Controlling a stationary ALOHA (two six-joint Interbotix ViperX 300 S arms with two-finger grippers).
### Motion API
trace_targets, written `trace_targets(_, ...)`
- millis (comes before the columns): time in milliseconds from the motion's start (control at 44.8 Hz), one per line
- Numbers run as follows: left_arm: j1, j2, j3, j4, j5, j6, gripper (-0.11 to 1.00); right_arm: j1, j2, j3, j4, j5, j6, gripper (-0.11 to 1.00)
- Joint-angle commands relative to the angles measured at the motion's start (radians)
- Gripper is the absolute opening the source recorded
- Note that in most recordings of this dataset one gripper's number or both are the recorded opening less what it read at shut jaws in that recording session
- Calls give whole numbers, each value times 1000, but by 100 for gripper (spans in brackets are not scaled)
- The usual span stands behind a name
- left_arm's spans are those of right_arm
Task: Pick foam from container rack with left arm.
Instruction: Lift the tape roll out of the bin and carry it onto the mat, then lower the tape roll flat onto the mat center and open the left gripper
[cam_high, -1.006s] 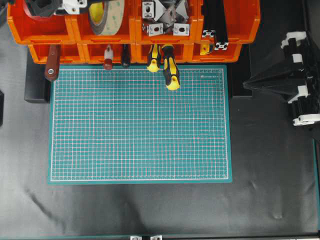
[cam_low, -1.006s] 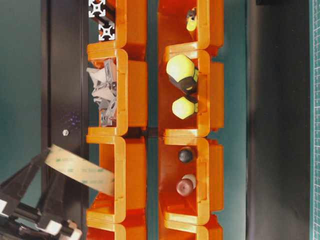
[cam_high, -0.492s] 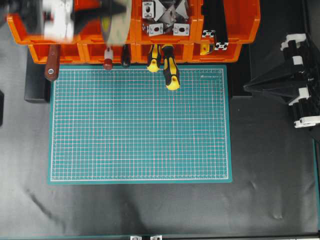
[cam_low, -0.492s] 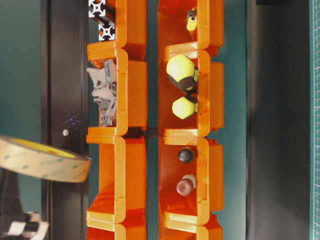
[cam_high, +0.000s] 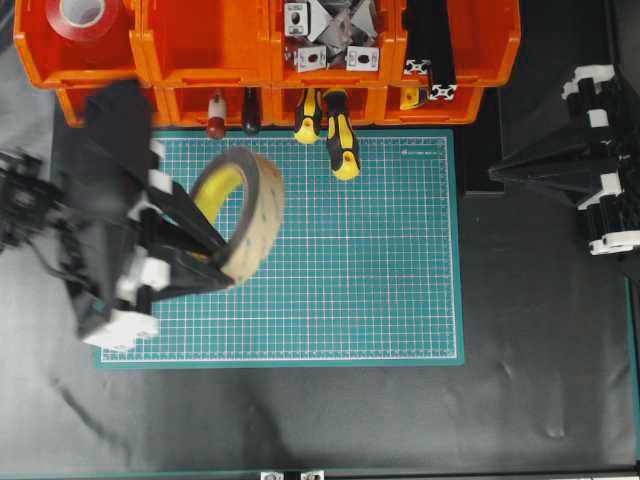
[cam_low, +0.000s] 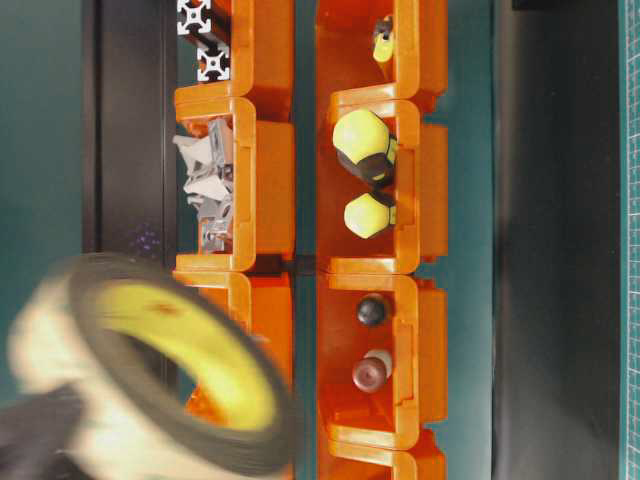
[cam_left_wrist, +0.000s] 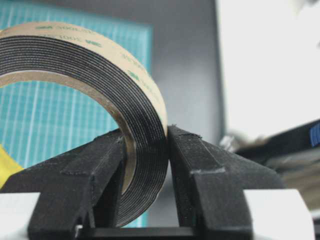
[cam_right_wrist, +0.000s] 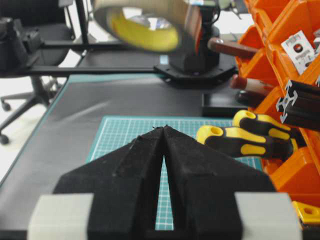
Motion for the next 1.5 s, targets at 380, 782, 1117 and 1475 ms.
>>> trace_targets(380, -25, 295, -104, 5, 183, 141, 26, 2, 2, -18, 14, -23, 0, 0)
trace_targets(782, -21, 325, -106, 5, 212, 163, 26, 2, 2, -18, 14, -23, 0, 0)
trace_targets(1117, -6, 325, -110, 5, 192, 176, 26, 2, 2, -18, 14, -21, 0, 0)
trace_targets(1475, -5, 322, -98, 5, 198, 233, 91, 2, 2, -18, 14, -21, 0, 0)
